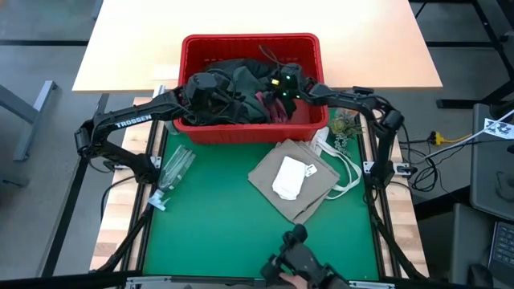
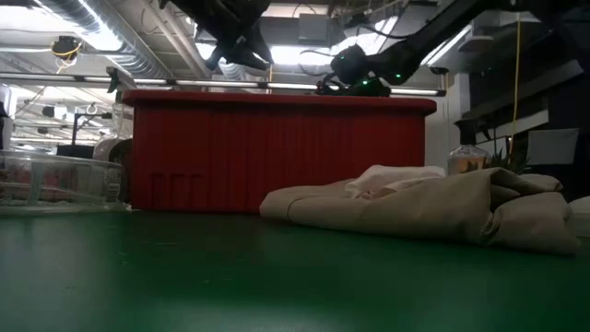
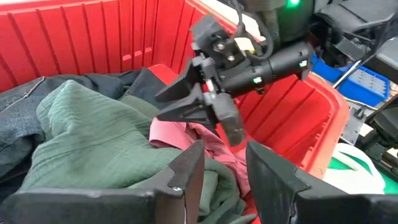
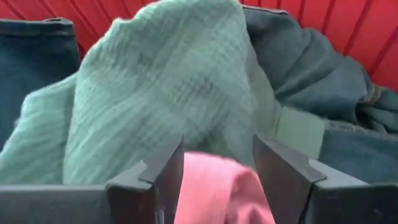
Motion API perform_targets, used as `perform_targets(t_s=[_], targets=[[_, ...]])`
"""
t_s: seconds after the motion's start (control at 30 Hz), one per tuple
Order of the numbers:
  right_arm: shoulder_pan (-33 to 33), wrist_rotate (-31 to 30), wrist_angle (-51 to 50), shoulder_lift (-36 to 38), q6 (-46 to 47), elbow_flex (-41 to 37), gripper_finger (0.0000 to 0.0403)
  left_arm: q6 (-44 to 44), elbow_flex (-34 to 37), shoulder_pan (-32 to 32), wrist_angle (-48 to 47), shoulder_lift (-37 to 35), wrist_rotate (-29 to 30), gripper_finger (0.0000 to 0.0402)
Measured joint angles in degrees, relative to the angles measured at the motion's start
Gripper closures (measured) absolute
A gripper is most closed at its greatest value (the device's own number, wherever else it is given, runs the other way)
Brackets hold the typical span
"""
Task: Fold laundry
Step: Fold the pink underwear
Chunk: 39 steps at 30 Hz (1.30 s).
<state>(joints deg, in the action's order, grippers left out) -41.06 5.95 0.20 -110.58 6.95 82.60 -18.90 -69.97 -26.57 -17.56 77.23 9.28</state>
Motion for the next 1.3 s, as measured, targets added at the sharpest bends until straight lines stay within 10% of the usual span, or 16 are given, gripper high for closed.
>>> perform_targets(t_s=[0.63,0.97,1.3], targets=[[0.07,3.73,-13.99,-2.82,-4.41,5.14,0.0215,0.02,0.02,1.54,-0.02,0.0,0.0,0.0288],[0.15,4.62,-13.72,-2.82,-9.7,5.14,0.0386,0.04,0.02,1.54,-0.02,0.0,0.02,0.0288],[0.19,5.69,-25.13,-2.82,-14.65,15.68,0.0394,0.06,0.04,2.02,0.0,0.0,0.02,0.0288]])
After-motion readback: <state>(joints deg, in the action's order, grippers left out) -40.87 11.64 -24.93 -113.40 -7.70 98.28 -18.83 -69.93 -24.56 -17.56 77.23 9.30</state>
